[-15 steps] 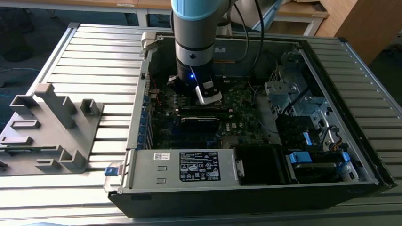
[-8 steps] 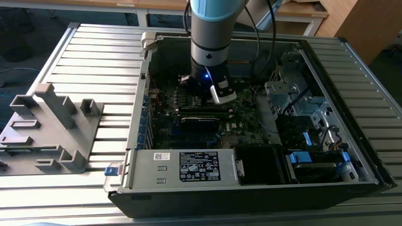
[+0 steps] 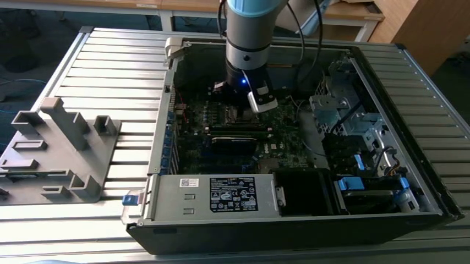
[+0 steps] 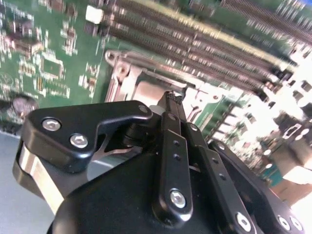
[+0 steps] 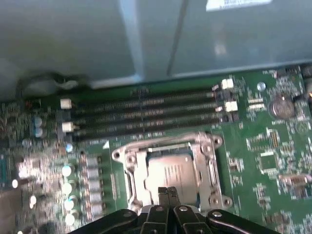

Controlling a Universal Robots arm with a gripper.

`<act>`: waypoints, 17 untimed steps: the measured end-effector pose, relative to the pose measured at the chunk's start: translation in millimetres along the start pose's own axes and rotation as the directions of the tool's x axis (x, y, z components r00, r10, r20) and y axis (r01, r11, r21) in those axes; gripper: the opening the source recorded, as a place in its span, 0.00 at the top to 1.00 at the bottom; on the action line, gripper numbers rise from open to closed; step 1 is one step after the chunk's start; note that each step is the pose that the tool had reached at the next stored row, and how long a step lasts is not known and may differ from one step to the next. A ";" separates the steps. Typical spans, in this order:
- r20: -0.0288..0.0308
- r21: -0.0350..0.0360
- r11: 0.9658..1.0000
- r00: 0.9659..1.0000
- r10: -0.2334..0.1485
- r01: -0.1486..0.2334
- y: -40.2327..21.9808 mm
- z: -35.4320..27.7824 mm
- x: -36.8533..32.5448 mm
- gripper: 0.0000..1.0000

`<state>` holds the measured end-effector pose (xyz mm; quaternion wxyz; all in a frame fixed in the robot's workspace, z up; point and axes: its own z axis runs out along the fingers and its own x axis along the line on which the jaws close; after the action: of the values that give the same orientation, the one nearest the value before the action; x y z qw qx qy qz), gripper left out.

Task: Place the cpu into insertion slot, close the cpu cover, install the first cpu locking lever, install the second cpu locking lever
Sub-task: 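Install the second cpu locking lever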

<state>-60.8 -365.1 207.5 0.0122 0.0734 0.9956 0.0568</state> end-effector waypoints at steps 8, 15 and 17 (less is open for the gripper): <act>-0.001 0.001 1.000 1.000 0.000 0.000 8.7 1.1 -1.9 0.89; -0.002 0.001 1.000 1.000 0.000 0.000 9.5 -4.3 -2.4 0.89; -0.002 0.001 1.000 1.000 0.000 0.000 9.5 -4.6 -2.4 0.89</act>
<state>-57.3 -356.6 213.2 0.0113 0.0733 0.9957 0.0564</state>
